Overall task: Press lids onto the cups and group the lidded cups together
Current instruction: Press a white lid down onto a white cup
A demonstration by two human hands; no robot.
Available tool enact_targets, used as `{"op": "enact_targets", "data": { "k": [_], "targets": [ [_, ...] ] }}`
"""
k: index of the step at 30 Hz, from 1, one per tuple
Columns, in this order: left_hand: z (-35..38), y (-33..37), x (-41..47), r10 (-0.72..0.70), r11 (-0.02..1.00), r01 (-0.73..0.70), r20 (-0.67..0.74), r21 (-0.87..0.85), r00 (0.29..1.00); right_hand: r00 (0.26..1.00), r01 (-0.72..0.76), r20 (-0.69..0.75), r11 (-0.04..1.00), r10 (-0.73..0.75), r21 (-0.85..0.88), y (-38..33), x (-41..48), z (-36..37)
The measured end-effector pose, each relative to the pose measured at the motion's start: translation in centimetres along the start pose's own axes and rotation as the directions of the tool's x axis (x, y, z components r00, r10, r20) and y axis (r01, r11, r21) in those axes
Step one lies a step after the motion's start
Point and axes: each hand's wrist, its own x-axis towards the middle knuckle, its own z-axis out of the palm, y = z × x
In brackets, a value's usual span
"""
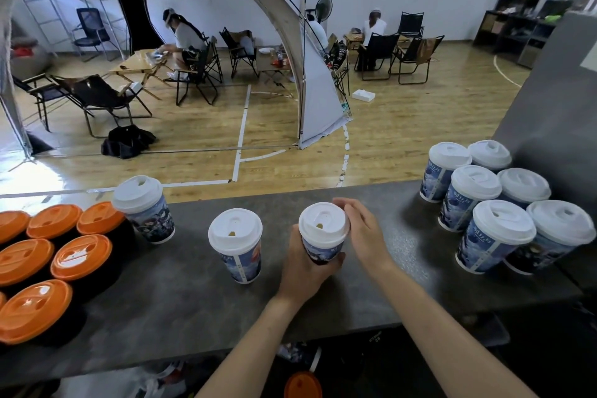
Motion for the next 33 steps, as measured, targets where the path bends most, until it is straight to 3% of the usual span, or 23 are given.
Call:
{"op": "enact_targets", "data": {
  "k": [10,15,21,27,29,33],
  "targets": [
    [-0.3,0.1,0.3,-0.026,0.999,0.024,0.063,0.021,0.998,0.999,-0.045,0.008,0.998,0.044,0.053,0.4,-0.4,0.8],
    [0.9,1.7,-1.0,-0.049,0.999,0.046,-0.134,-0.025,0.99,1.0,-0.019,-0.022,0.999,0.02,0.031,0.5,-0.9,0.9],
    [-0.7,1.3,0.2,-0.057,0.998,0.056,0.084,0.008,0.995,0.998,-0.008,-0.062,1.0,0.007,-0.02,0.2,-1.0,0.6],
    [-1.0,1.5,0.4,-0.026,1.0,0.025,0.14,0.011,0.99,0.992,-0.129,0.019,0.989,0.128,0.071,-0.4,-1.1,0.7],
    [-0.9,1.9,0.1,-0.024,1.0,0.024,0.109,0.0,0.994,0.987,-0.159,0.014,0.983,0.158,0.089,-0.3,-1.1,0.8],
    [0.5,3.2,-0.9,0.015,1.0,-0.015,-0.088,0.001,0.996,0.987,-0.158,-0.001,0.985,0.158,0.07,-0.3,-1.1,0.9]
  ]
}}
